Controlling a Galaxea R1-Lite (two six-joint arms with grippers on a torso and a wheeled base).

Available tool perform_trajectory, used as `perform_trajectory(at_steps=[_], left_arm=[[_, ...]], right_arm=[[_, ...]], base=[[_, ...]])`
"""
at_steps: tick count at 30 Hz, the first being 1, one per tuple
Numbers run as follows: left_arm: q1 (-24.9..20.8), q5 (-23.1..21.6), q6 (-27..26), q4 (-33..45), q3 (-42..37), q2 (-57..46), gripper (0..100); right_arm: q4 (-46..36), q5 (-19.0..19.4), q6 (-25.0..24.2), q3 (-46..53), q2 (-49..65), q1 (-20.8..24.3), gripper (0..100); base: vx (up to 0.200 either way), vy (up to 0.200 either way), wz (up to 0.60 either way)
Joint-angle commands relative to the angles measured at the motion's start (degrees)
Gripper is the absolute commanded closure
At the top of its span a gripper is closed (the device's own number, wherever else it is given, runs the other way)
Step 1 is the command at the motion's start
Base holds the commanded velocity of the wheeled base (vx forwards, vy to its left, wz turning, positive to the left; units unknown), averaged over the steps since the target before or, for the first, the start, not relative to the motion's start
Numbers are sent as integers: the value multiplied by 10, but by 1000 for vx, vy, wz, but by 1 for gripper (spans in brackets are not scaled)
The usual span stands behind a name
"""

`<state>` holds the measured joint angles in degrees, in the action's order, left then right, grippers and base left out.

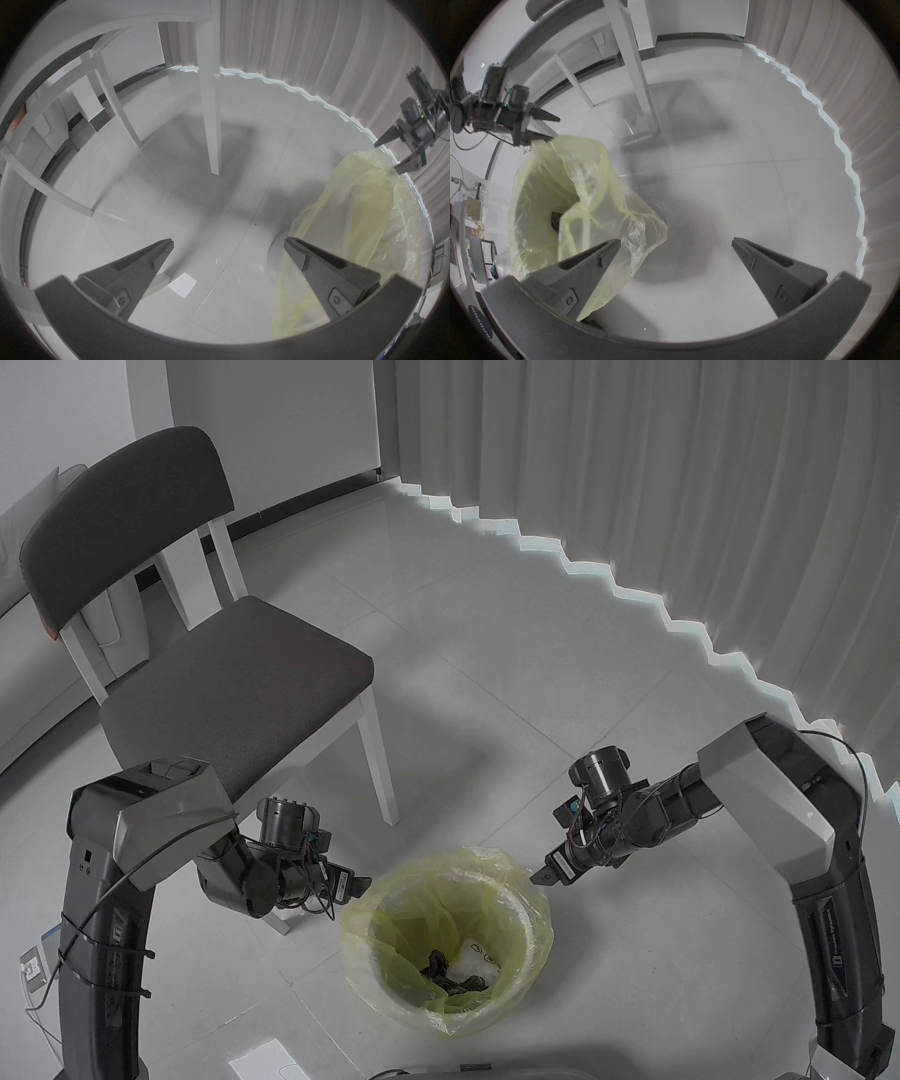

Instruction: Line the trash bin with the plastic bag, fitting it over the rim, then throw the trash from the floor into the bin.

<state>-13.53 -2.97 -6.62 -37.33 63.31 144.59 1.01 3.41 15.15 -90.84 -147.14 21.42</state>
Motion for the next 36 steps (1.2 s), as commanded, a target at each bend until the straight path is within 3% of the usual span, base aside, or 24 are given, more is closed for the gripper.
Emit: perform_trajectory(at_steps=[1, 7, 12, 17, 30, 36], left_arm=[[-11, 0, -5, 22, 33, 9, 0], [-10, 1, -3, -4, 10, 5, 0], [-8, 0, 0, -134, -69, -1, 0], [-4, -1, 4, -200, -117, -14, 0], [-8, -11, 7, -314, -240, -85, 0], [-9, -66, 7, -363, -293, -114, 0]], right_arm=[[5, 1, -1, 37, 73, -1, 0], [19, 0, -2, 47, 79, 12, 0], [55, -1, -9, 52, 54, 38, 0], [78, -2, -10, 39, 14, 49, 0], [32, -22, -8, -13, -17, 39, 0], [29, -28, -10, -13, -18, 36, 0]], base=[[0, 0, 0], [0, 0, 0], [0, 0, 0], [0, 0, 0], [0, 0, 0], [-33, 0, 0]])
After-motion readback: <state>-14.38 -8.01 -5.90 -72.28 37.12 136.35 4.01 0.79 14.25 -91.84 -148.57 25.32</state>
